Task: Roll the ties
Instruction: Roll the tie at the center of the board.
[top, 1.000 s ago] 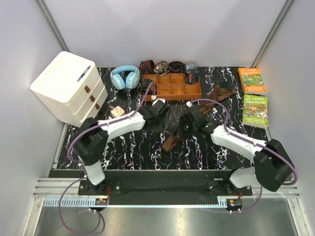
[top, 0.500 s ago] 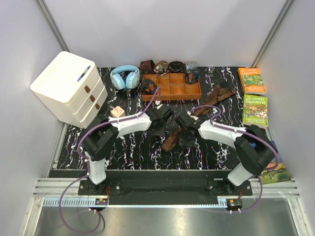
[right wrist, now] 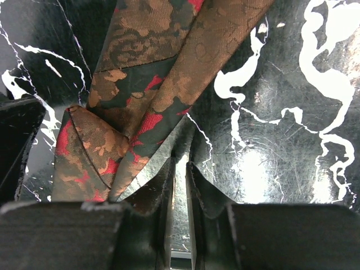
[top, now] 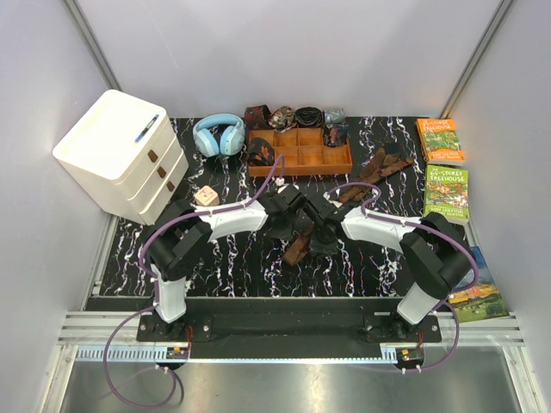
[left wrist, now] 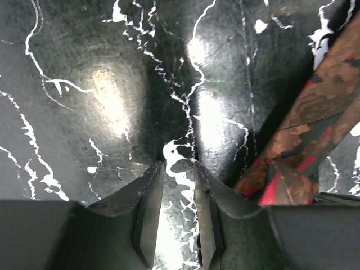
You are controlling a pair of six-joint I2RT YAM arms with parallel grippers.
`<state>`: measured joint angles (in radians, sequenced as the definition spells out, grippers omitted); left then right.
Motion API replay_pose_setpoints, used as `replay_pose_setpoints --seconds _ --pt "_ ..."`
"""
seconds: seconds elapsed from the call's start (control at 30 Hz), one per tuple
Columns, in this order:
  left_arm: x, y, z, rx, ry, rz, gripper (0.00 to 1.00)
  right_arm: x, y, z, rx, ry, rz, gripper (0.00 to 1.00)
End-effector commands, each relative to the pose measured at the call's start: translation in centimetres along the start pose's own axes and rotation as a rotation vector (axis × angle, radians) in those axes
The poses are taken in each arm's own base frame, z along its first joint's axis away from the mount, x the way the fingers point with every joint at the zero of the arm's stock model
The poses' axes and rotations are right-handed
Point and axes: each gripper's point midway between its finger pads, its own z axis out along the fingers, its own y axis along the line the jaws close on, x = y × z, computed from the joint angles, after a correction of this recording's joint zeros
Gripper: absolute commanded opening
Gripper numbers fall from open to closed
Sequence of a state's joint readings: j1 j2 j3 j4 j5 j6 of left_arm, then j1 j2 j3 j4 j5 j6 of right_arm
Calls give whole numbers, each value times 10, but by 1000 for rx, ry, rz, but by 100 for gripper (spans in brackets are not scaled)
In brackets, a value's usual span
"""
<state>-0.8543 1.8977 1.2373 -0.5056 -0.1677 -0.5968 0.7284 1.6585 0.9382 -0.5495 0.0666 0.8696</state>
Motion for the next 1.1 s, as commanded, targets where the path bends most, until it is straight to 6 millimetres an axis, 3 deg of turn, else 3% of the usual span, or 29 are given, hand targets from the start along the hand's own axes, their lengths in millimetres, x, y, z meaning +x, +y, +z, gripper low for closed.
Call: replay_pose_setpoints --seconds 0.0,0.3,0.67,0.87,1.07 --pt "46 -32 12 77 84 54 33 -12 21 8 -53 -39 -1 20" --pt "79 -50 -1 251 197 109 33 -4 34 18 -155 -28 58 19" --pt "100 -47 -3 265 286 118 32 -12 37 22 -212 -98 124 18" --pt "85 -30 -1 182 242 112 37 -5 34 21 -214 -76 117 17" --pt "66 6 9 40 205 106 43 -5 35 10 -227 -77 116 17"
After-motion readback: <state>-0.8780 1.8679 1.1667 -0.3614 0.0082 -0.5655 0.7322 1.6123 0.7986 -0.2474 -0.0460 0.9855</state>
